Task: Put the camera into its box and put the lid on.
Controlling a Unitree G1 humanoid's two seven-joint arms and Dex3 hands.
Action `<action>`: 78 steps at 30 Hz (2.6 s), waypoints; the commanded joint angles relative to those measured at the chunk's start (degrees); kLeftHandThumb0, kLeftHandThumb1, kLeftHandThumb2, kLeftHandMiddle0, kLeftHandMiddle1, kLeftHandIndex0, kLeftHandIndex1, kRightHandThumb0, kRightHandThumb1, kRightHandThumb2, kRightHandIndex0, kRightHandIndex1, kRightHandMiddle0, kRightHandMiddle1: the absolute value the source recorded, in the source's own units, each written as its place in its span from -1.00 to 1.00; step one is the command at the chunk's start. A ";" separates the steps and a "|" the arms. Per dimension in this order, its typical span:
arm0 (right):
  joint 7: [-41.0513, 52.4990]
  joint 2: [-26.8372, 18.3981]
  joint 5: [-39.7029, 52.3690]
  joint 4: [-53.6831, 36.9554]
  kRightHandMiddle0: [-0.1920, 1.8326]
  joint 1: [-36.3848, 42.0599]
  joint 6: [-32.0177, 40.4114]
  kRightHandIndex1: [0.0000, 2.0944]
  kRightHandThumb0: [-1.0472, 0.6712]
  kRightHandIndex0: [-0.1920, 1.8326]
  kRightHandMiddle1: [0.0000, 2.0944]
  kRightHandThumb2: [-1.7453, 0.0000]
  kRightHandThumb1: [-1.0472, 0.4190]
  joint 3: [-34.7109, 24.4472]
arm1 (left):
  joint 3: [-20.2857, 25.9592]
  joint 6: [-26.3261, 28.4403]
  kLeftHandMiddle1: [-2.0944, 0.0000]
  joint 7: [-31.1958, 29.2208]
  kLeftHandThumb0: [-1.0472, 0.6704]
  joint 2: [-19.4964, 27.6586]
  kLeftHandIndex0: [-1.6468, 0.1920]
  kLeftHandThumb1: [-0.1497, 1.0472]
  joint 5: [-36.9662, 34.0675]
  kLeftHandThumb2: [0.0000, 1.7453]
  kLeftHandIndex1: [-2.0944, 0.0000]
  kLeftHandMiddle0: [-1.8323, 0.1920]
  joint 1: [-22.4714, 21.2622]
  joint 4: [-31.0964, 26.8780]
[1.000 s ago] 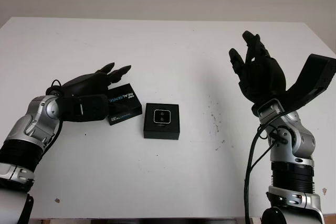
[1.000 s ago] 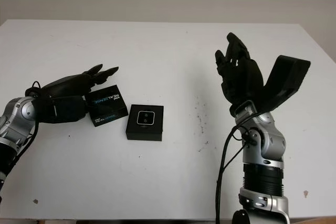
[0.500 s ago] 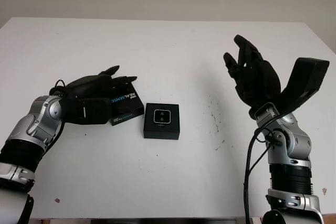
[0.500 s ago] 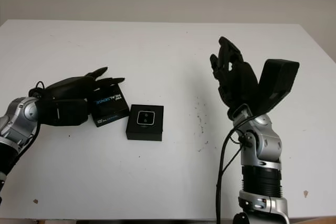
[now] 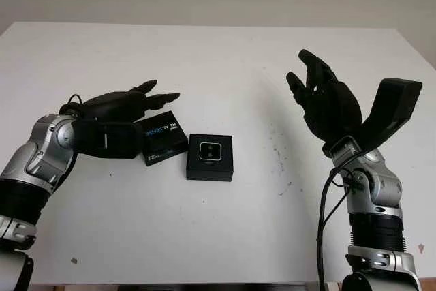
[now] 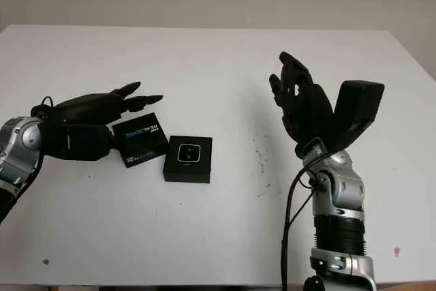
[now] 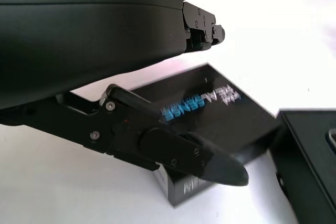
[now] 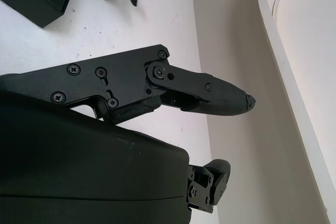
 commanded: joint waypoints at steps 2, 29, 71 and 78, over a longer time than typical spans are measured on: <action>-0.51 -0.45 -0.39 -0.33 -1.00 0.09 -0.07 -0.86 -0.49 -0.69 -0.33 0.33 -1.00 -0.15 | -0.65 0.77 0.92 -0.64 -0.19 0.62 0.64 0.66 0.51 -0.96 0.92 0.69 1.40 -1.10; -0.81 -0.50 -2.24 -0.23 -1.00 0.64 -0.56 -0.88 -0.49 -0.71 -0.31 0.31 -1.00 0.73 | -0.03 0.51 0.94 3.33 -0.58 -0.01 0.75 0.66 0.19 -0.95 0.93 0.83 3.47 -2.32; 1.87 -1.67 -8.28 -0.93 -0.88 2.93 -8.82 -0.94 -0.50 -0.93 -0.94 0.28 -1.00 5.27 | -0.89 -12.99 -0.69 18.83 0.07 -3.85 0.69 0.99 2.89 -0.93 -0.23 0.71 5.44 5.80; 1.25 -0.99 -7.78 -0.72 -0.86 3.04 -9.32 -0.93 -0.51 -0.91 -0.93 0.34 -1.00 4.80 | -1.07 -11.46 -0.66 20.43 0.06 -3.46 0.70 0.99 5.66 -0.94 -0.29 0.71 5.90 4.21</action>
